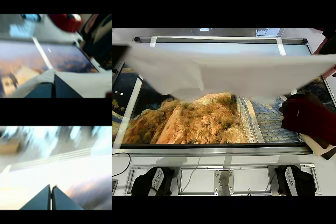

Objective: Fold the shirts.

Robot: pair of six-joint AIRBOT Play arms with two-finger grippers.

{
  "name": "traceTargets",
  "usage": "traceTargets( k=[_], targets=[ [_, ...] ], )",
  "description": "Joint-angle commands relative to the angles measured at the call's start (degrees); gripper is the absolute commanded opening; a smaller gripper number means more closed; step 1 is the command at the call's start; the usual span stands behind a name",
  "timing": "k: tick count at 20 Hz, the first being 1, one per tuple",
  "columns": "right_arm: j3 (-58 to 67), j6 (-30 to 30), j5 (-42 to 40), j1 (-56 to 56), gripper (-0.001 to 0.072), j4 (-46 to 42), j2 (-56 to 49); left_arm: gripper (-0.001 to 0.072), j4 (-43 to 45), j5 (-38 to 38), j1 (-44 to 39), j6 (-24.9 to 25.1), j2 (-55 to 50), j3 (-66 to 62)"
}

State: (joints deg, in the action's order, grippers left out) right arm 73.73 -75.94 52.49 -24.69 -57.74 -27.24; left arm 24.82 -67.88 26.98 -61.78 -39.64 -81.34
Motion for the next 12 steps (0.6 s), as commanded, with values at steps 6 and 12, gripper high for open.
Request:
traceTargets(
  k=[6,12],
  targets=[
    [15.23,-0.5,2.69,-2.38,0.0032,-1.64,-0.98,0.0005,13.92,0.28,2.08,-7.98,1.4,-18.64],
    [11.21,10.29,14.71,0.33,0.0032,26.14,-25.16,0.0005,15.87,-11.5,-7.08,-9.05,-18.12,-9.38]
  ],
)
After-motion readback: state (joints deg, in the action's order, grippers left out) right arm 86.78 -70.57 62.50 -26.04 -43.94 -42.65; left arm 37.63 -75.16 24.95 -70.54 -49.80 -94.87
